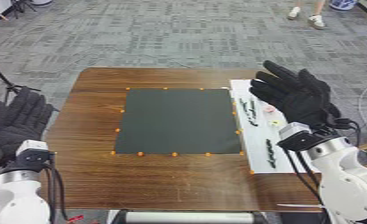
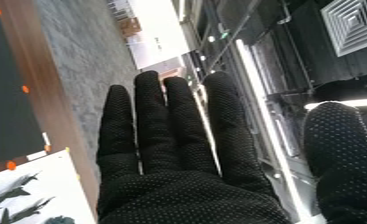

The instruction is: Arrange flowers

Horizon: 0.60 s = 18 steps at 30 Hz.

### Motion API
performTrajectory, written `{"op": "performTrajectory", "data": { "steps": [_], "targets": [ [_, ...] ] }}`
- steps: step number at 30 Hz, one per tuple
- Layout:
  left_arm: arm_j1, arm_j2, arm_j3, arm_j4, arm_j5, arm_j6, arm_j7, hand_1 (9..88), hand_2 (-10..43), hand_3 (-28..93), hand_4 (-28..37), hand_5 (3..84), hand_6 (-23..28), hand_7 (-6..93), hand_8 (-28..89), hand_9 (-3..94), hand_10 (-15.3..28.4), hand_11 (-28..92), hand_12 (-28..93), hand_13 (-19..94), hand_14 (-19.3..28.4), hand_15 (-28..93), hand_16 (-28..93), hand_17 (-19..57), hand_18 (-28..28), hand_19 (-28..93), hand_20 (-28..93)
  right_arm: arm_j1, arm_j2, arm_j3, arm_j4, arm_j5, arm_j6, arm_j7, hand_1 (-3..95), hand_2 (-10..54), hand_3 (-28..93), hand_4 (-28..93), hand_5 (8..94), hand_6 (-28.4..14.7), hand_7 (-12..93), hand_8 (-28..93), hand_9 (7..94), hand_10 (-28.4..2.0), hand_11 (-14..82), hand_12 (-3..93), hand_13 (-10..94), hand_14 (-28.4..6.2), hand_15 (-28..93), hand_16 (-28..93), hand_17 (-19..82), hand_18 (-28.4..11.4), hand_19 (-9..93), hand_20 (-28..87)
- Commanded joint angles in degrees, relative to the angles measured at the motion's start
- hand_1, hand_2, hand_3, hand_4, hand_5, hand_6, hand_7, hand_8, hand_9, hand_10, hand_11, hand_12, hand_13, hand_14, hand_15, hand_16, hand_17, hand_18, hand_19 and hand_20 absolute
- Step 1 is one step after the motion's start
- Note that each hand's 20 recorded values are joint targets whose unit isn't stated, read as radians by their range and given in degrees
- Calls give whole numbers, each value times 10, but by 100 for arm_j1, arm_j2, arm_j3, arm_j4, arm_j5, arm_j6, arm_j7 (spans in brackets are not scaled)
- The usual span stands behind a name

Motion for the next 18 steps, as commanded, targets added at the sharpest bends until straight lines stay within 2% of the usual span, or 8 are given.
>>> {"op": "performTrajectory", "data": {
  "steps": [1, 3, 8, 11, 12, 13, 16, 18],
  "targets": [
    [79, 5, 88, -23, -140, 194, 130, 202, 153, 743, -283, 419, 71, 89, -91, 317, 134, 171, 71, 227, 105, 199, -55, -4, 112, 265, 103, 113, 35, -28, 33, -41, -58, 55, 60, 167, 817, -209, 459, -56, 105, -96, 425, -171, 80, 112, 328, -132, 214, 79, 106, -175, 369, 135],
    [49, 22, 112, -13, -237, 171, 202, 204, 155, 744, -283, 424, 72, 92, -90, 324, 135, 177, 71, 232, 106, 204, -55, -4, 112, 266, 104, 174, 78, -43, 54, -97, -50, 45, 60, 167, 817, -209, 459, -55, 105, -96, 425, -171, 80, 113, 329, -133, 215, 78, 106, -178, 372, 135],
    [-71, 90, 178, -2, -156, 49, 88, 206, 156, 745, -283, 427, 73, 96, -93, 327, 136, 182, 68, 233, 106, 209, -59, -4, 111, 268, 103, 76, 32, -30, 49, -63, 51, -35, 61, 168, 821, -209, 472, -78, 89, -100, 442, -172, 88, 110, 343, -127, 222, 65, 133, -137, 337, 119],
    [-37, 106, 184, -3, -187, 150, 114, 206, 156, 746, -283, 425, 72, 97, -94, 327, 137, 183, 67, 234, 107, 210, -61, -4, 111, 269, 103, 52, 24, -69, 69, -10, -25, -67, 58, 166, 823, -211, 486, -96, 74, -99, 453, -177, 91, 107, 347, -130, 235, 54, 151, -116, 317, 117],
    [-24, 108, 209, -32, -288, 285, 189, 205, 155, 748, -283, 398, 61, 98, -93, 313, 134, 180, 65, 234, 107, 213, -61, -4, 111, 271, 103, 70, 32, -69, 80, -24, -74, -77, 52, 162, 824, -211, 487, -98, 72, -98, 453, -178, 91, 106, 347, -130, 237, 52, 154, -113, 313, 116],
    [-19, 106, 201, -24, -334, 270, 197, 206, 154, 750, -283, 368, 50, 109, -100, 291, 127, 177, 64, 234, 107, 214, -62, -5, 111, 273, 103, 79, 50, -71, 81, -44, -78, -118, 47, 160, 824, -212, 488, -99, 71, -98, 453, -178, 91, 106, 346, -131, 239, 51, 156, -112, 309, 116],
    [46, 151, 118, -29, -213, 229, 114, 209, 152, 750, -283, 308, 30, 119, -110, 260, 119, 172, 60, 224, 94, 201, -67, -5, 110, 272, 100, 70, 76, -66, 77, -88, -16, -202, 35, 151, 822, -216, 486, -95, 71, -97, 450, -176, 90, 105, 343, -132, 240, 48, 157, -118, 314, 123],
    [80, 137, 36, -38, -92, 251, 66, 209, 152, 748, -283, 319, 44, 106, -115, 250, 119, 170, 56, 156, 60, 152, -75, -19, 84, 239, 92, 59, 50, -45, 127, -49, -162, -242, 25, 140, 820, -220, 483, -82, 74, -96, 449, -160, 83, 101, 341, -122, 225, 39, 155, -123, 317, 127]
  ]
}}
